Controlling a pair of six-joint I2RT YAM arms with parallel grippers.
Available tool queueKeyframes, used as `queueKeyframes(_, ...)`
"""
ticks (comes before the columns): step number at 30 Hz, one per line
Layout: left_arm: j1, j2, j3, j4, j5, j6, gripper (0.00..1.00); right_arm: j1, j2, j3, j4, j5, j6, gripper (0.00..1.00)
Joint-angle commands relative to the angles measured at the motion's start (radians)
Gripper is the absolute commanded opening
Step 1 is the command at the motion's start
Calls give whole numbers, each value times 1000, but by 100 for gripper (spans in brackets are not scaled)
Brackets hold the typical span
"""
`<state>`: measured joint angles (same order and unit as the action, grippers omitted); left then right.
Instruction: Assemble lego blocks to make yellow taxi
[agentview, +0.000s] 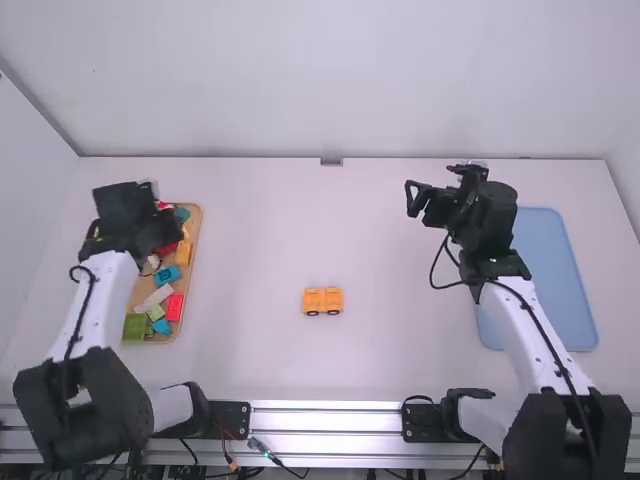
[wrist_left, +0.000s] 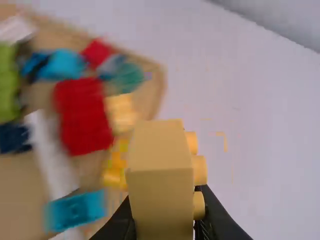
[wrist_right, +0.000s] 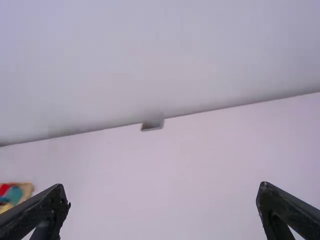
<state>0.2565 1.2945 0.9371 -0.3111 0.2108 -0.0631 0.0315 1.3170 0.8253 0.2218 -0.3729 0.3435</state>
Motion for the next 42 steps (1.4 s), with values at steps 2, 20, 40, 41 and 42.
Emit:
queueKeyframes(2,-134,-62,-65,47,7,125,2,8,96,34,55,-196,79,99)
queueKeyframes(20,-588,80,-100,304,2,336,1,214,411,128,235,-524,93,96)
queueKeyframes(40,-704,160,-86,442,-69,72,1,315,411,62,416,-410,96,91)
queueKeyframes(41,-708,160,-82,436,-82,71,1,315,411,57,428,-412,104,91)
queueKeyframes(42,-717,160,-77,424,-110,66,2,315,411,49,437,-412,106,91)
